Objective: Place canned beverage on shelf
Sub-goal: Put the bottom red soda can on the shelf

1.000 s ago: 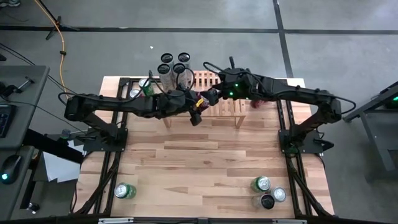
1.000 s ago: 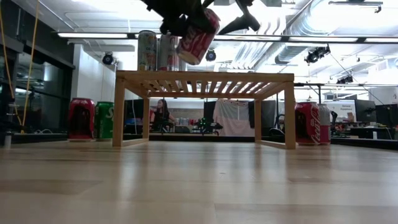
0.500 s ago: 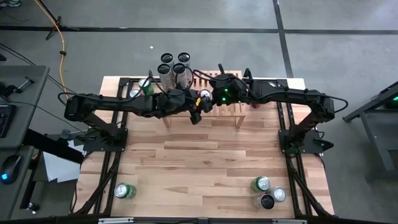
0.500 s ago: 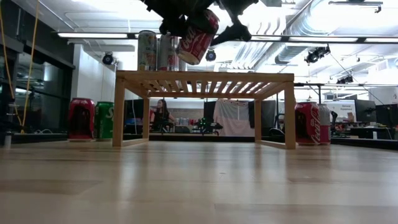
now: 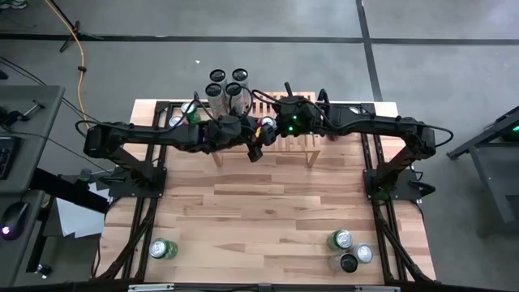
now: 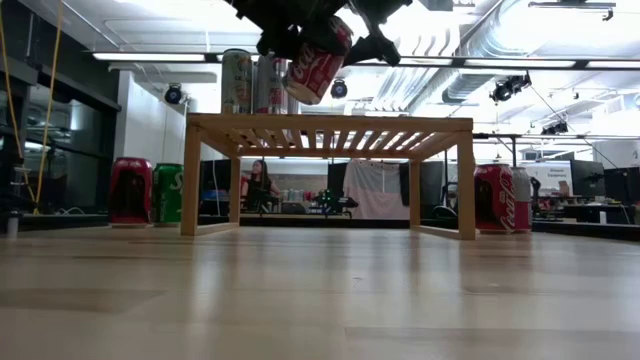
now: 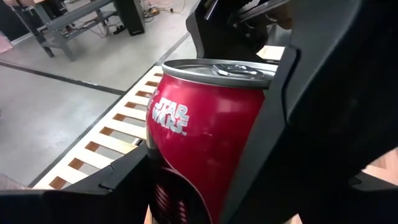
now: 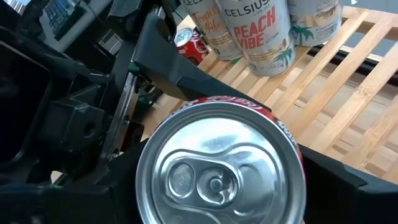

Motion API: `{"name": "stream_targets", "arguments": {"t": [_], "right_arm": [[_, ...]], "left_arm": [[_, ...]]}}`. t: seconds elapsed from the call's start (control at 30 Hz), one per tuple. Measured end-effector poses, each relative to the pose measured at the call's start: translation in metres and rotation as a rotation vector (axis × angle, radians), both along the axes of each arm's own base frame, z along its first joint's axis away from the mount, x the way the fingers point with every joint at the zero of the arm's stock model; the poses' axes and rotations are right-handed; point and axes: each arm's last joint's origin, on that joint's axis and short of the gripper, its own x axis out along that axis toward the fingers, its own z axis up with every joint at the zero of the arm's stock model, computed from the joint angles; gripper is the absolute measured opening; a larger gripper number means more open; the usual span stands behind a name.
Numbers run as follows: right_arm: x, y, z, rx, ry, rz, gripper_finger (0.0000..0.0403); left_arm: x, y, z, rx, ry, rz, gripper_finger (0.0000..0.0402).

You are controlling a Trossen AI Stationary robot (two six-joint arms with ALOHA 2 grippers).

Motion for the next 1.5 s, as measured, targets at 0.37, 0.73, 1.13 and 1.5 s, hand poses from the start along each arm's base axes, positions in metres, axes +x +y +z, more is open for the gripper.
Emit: {"name": "stream_targets", "arguments": {"t": [0.37,0.73,1.13,1.5], "right_arm": [[-0.021,-0.01,0.01,-0.036,0.049,-0.016,0.0298],[-0.016,-0.033,0.06,-0.247,0.111,-0.036,0.0298],[0.056,-0.079,0.034,-0.272,0.389,0.003,0.0298],[0.059,-0.097,0.014,-0.192,0.39,-0.002,0.0298]], "left_arm": [[-0.024,-0.005,0.018,-0.071,-0.002,-0.023,0.0383],[-0.13,-0.017,0.115,-0.135,-0.503,-0.006,0.0377],[-0.176,-0.019,0.146,-0.066,-0.715,-0.003,0.0378],[-0.16,-0.018,0.139,-0.072,-0.674,0.0,0.0378]]}}
